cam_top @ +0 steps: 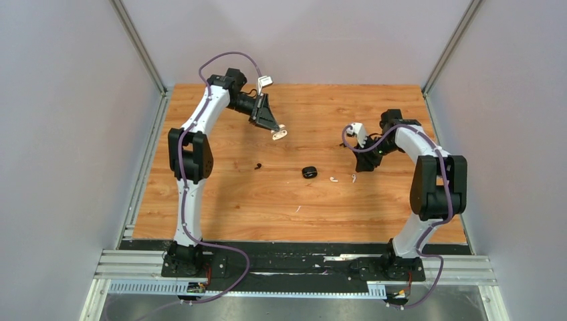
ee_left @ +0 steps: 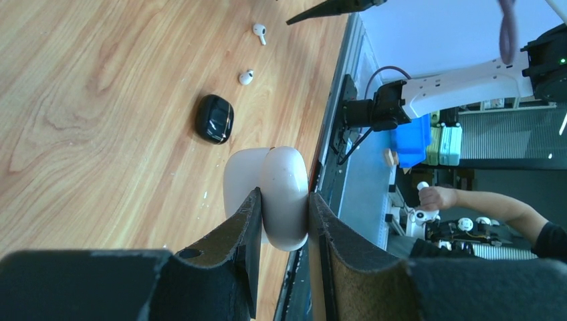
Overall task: Insert the wireless bluetooth earbuds into the charging case
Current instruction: Adjust the left earbud at the center of the board.
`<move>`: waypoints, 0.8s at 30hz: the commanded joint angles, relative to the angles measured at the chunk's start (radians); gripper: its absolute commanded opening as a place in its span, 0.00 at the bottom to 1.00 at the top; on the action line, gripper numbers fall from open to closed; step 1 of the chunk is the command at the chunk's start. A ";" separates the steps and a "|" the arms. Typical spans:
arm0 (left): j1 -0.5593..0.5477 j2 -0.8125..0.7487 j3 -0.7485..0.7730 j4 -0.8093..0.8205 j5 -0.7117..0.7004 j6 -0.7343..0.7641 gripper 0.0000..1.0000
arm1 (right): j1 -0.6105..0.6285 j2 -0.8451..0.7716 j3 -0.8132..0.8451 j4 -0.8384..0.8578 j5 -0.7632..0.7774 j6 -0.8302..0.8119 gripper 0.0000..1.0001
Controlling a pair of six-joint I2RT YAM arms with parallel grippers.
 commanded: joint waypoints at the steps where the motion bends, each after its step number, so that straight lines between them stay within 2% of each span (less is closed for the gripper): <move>1: 0.004 -0.089 0.001 -0.024 0.000 0.046 0.00 | -0.002 0.029 -0.013 0.029 0.058 -0.166 0.33; 8: 0.004 -0.090 0.006 -0.007 -0.010 0.029 0.00 | 0.050 0.061 -0.035 0.030 0.091 -0.237 0.31; 17: 0.004 -0.091 0.003 -0.010 -0.022 0.028 0.00 | 0.090 0.108 -0.012 0.034 0.075 -0.213 0.29; 24: 0.004 -0.090 -0.002 -0.012 -0.028 0.028 0.00 | 0.111 0.117 -0.009 0.038 0.076 -0.193 0.21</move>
